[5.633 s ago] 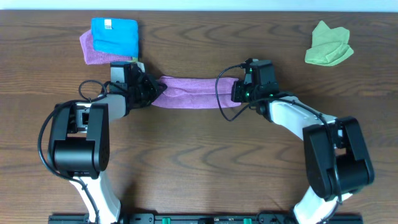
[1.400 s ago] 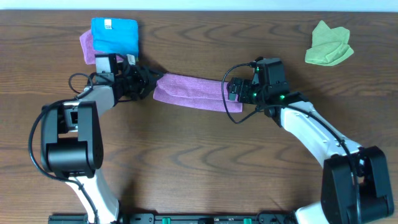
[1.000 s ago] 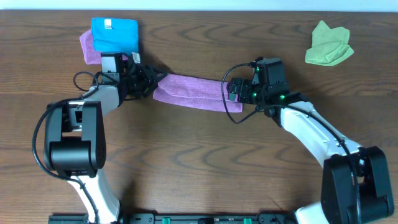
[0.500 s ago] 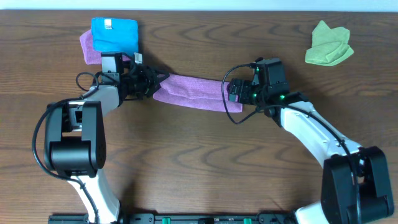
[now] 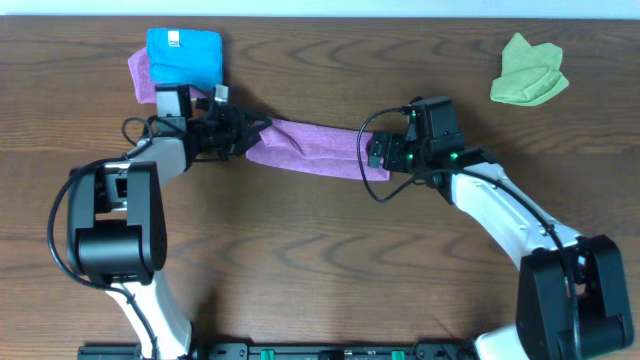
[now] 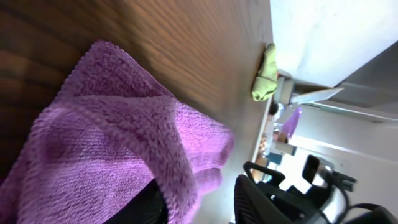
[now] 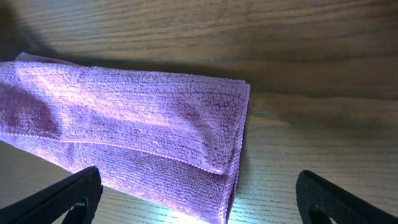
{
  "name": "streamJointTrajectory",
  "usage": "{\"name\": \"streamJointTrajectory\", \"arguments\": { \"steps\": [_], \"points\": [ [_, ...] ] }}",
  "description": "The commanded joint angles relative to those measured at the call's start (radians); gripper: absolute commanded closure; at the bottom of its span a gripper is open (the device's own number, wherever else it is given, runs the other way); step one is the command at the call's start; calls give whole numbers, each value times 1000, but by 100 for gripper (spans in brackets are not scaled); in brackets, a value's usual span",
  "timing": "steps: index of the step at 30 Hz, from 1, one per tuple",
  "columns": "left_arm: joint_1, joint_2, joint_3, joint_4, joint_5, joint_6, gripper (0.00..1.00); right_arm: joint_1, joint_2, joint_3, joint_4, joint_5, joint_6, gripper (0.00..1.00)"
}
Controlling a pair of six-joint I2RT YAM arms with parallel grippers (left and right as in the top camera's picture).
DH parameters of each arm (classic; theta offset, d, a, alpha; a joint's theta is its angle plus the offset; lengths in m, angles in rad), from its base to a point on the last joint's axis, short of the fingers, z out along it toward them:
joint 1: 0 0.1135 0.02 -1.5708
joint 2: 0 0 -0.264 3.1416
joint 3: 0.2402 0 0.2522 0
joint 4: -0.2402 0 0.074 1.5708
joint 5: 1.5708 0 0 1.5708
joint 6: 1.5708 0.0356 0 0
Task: Fold the cloth
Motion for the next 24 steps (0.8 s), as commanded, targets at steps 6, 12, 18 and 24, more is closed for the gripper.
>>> {"name": "streamJointTrajectory", "arguments": {
  "steps": [6,12,18,24],
  "points": [
    [88,17,23,0,122,-11,67,8,-19,6,-5,-1,11,1],
    [132,17,23,0,143,-19,67,8,-19,6,-5,-2,11,1],
    [140,17,23,1,151,-38,60,8,-19,6,-8,-1,11,1],
    [92,17,28,63,143,-111,65,7,-19,6,-10,-1,52,1]
  ]
}}
